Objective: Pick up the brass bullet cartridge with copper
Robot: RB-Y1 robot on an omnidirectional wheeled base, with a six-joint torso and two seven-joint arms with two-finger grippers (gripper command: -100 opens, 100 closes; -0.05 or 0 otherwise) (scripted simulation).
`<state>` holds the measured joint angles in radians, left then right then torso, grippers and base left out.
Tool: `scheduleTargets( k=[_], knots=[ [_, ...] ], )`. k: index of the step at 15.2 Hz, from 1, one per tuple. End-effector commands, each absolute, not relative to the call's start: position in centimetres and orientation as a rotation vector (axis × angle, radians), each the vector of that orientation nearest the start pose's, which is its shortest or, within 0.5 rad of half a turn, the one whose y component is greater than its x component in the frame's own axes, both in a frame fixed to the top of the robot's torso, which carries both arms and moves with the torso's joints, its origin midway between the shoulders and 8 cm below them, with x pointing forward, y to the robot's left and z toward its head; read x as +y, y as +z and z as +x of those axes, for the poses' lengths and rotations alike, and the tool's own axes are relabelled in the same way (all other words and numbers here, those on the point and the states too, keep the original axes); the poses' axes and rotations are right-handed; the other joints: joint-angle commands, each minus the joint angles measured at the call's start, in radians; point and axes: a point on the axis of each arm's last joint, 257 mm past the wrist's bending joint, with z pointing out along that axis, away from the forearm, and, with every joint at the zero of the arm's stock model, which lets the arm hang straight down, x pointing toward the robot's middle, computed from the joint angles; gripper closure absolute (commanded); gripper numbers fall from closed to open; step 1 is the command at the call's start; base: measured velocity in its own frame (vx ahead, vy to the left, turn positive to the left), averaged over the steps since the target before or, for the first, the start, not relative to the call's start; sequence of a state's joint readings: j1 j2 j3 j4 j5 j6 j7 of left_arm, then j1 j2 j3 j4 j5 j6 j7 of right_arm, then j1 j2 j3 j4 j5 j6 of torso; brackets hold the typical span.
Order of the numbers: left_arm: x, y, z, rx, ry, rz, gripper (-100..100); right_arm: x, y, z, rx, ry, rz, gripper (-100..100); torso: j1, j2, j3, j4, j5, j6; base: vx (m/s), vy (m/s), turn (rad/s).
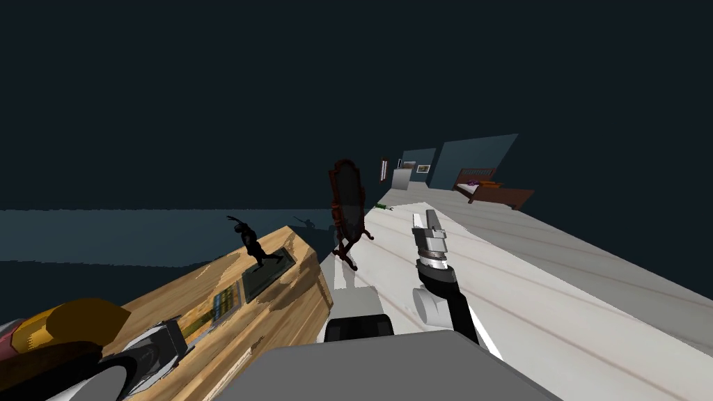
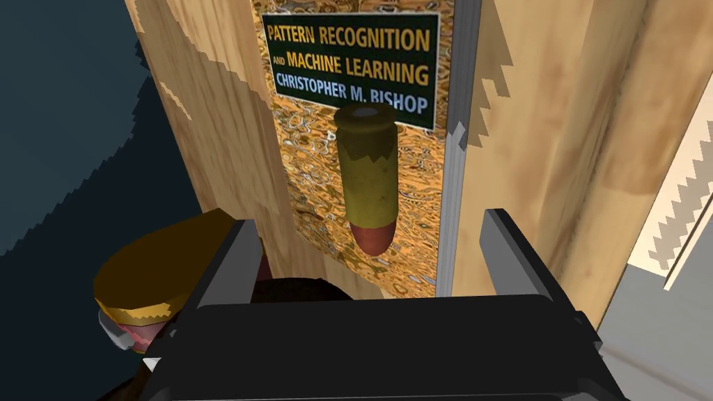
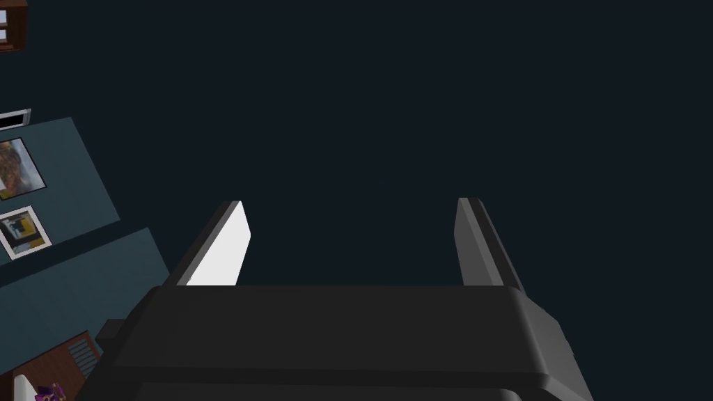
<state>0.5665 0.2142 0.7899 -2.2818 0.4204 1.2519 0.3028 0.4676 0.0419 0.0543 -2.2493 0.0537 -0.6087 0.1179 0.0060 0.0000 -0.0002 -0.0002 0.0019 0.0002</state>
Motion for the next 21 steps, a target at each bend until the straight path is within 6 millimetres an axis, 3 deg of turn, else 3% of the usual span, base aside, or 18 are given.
scheduleTargets(
  k=[1,17,21],
  knots=[
    [57.1,-26.5,17.3,0.788,-0.349,-2.312,-100,-25.3,4.1,33.6,0.560,1.246,0.532,0,0.000,0.000,0.000,0.000,0.000,0.000,-0.023,0.062,-0.072],
    [54.3,-26.3,13.9,0.808,-0.281,-2.458,-100,-25.3,4.1,33.6,0.560,1.246,0.532,0,0.000,0.000,0.000,0.000,0.000,0.000,-0.022,0.057,-0.070],
    [55.4,-27.6,14.5,0.803,-0.283,-2.447,-100,-25.3,4.1,33.6,0.560,1.246,0.533,0,-0.003,-0.002,-0.001,0.000,0.000,0.000,0.000,0.008,-0.013]
  ],
)
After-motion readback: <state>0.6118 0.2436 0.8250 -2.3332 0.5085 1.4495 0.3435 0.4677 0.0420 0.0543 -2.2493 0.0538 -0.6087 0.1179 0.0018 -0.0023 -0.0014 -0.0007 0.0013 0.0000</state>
